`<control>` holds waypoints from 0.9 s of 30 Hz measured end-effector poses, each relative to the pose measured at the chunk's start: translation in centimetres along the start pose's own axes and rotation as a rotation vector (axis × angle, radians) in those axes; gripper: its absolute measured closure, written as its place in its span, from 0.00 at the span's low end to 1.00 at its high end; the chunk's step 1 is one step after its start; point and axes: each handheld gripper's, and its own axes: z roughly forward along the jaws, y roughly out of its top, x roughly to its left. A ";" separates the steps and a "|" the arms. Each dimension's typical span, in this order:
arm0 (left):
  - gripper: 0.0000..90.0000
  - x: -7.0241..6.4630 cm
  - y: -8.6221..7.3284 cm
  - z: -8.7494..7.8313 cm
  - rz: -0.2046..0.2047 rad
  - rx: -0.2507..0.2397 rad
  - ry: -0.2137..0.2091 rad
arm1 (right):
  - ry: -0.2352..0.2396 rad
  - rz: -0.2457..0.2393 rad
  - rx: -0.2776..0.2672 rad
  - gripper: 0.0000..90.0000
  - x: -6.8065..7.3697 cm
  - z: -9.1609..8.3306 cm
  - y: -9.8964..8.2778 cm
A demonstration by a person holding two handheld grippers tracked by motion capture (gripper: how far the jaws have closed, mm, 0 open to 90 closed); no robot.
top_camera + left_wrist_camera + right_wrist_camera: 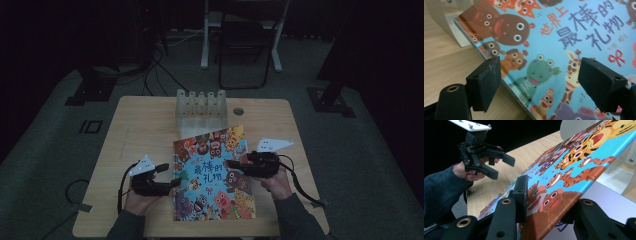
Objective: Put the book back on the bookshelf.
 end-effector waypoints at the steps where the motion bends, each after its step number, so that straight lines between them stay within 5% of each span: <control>1: 0.21 0.3 0.2 0.1 -0.006 -0.006 0.002 | 0.000 -0.011 -0.006 0.73 0.1 -0.1 0.0; 27: 0.21 2.1 3.0 1.6 0.014 -0.022 0.028 | -0.012 -0.100 -0.084 0.75 1.0 -1.7 1.0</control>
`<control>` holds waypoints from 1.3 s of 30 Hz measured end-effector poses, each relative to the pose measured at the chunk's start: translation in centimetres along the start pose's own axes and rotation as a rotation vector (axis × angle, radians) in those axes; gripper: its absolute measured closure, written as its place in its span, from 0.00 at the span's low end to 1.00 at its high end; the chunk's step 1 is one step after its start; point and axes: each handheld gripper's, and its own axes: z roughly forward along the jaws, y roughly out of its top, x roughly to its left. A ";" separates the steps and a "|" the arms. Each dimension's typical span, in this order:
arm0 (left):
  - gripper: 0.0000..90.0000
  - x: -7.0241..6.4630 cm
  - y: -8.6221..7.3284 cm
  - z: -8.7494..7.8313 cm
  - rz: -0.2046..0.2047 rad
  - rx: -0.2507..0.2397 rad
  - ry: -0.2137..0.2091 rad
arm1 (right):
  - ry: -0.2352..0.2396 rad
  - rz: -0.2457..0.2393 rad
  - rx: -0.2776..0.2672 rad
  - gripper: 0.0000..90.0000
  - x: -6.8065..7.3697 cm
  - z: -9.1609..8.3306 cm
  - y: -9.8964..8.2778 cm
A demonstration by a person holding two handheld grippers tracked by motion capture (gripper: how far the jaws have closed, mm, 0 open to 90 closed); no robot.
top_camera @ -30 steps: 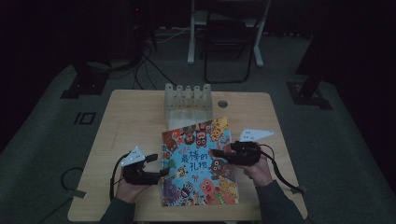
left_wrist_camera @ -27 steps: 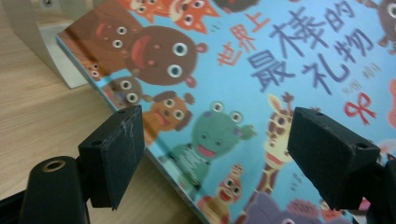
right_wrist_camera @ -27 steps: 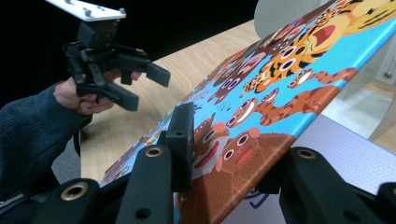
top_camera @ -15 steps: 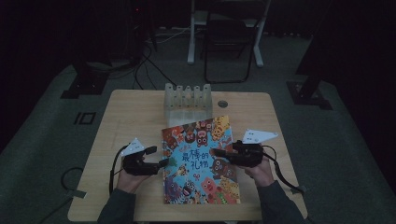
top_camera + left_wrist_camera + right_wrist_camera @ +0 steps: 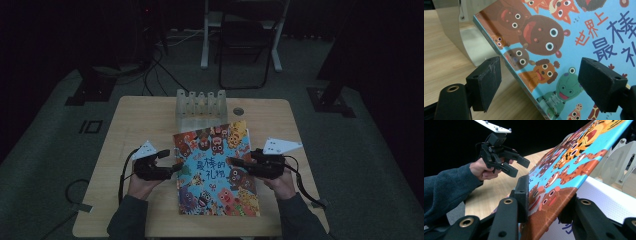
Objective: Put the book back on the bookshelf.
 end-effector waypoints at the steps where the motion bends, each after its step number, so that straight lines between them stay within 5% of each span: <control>1: 0.21 0.0 0.1 0.1 0.002 0.002 0.002 | -0.001 -0.002 -0.002 0.75 0.0 0.0 0.0; 20: 0.20 0.9 1.8 1.5 -0.005 -0.018 -0.015 | 0.002 -0.072 -0.057 0.76 0.4 -0.9 0.4; 26: 0.21 1.6 2.0 2.2 -0.055 -0.025 -0.108 | 0.010 -0.080 -0.074 0.77 0.4 -1.1 0.5; 35: 0.21 1.1 2.2 1.8 -0.027 -0.004 -0.099 | 0.011 -0.098 -0.056 0.77 0.1 -1.3 0.4; 39: 0.21 0.7 2.5 1.4 -0.023 -0.031 -0.090 | -0.016 -0.123 -0.027 0.78 -0.1 -1.6 0.7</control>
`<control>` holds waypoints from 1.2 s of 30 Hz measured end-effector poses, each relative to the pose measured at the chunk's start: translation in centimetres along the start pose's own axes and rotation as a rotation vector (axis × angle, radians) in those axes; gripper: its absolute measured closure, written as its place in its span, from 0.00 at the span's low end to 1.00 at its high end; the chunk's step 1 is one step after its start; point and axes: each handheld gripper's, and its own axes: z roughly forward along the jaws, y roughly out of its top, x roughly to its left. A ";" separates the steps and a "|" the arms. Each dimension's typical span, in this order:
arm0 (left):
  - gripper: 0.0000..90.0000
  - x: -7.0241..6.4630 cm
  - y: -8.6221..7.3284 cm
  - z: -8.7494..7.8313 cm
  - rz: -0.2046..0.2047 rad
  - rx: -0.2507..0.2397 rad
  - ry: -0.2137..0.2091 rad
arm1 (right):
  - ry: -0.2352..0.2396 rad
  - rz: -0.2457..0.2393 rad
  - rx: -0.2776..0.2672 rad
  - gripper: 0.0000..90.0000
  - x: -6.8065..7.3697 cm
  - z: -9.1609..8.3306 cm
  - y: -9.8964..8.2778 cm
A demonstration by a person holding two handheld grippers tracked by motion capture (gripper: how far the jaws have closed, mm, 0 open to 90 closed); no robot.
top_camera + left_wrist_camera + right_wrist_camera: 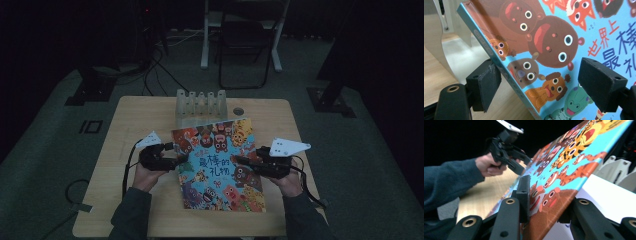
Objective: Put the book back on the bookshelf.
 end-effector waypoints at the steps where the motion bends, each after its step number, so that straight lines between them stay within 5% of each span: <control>1: 0.21 0.0 0.0 0.0 0.000 0.000 0.000 | 0.000 0.000 0.000 0.78 0.0 0.0 0.0; 11: 0.22 -0.7 0.3 -0.6 0.012 -0.039 0.004 | -0.003 0.002 0.038 0.74 -1.0 -0.4 0.0; 16: 0.25 -1.2 0.5 -1.1 0.019 -0.077 -0.011 | -0.077 -0.004 0.102 0.68 -1.4 -0.4 -0.4; 23: 0.25 -2.2 1.4 -1.5 0.056 -0.088 0.004 | -0.126 -0.016 0.101 0.65 -1.7 -0.9 -0.6; 27: 0.25 -3.2 1.7 -2.1 0.060 -0.142 -0.022 | -0.162 -0.020 0.106 0.61 -1.9 -1.1 -1.0; 36: 0.32 -5.7 2.4 -2.8 0.138 -0.152 -0.015 | -0.216 -0.014 0.121 0.53 -2.5 -1.4 -2.6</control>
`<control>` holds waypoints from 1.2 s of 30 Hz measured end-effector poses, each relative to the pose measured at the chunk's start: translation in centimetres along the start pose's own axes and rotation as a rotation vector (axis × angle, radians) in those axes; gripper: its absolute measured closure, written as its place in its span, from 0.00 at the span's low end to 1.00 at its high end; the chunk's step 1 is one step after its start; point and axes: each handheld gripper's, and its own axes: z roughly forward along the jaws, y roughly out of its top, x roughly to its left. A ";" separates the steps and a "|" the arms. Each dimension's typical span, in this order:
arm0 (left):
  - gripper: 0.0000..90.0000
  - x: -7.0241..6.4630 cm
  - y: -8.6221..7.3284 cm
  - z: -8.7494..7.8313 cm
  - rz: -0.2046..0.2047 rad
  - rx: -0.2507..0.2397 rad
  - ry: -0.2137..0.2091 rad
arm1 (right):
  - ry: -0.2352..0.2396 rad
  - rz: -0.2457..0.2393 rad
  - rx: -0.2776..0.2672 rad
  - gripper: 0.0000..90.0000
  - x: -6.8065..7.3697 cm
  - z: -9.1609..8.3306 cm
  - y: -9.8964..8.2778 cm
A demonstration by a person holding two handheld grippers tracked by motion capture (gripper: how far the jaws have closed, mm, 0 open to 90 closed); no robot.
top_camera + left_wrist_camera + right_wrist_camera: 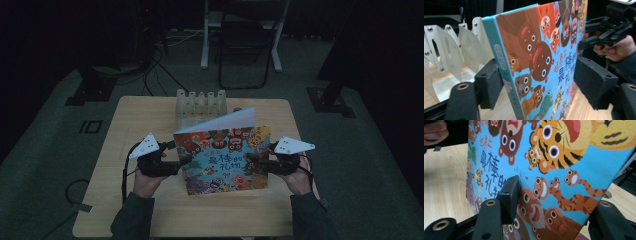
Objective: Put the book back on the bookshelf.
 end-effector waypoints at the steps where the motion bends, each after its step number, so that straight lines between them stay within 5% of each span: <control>1: 0.34 -0.2 -0.1 -0.1 -0.001 -0.011 -0.007 | -0.001 0.001 -0.002 0.53 0.0 0.0 -0.1; 15: 0.57 -1.5 -1.0 -0.9 0.065 -0.034 -0.073 | -0.009 -0.028 -0.021 0.52 0.0 -1.0 -1.6; 24: 0.59 -2.5 -1.8 0.2 0.131 0.010 -0.124 | 0.005 -0.033 -0.013 0.51 0.1 -1.7 -2.3; 36: 0.55 -3.0 -2.3 1.1 0.125 0.026 -0.128 | -0.022 -0.012 -0.022 0.51 -0.3 -3.0 -3.2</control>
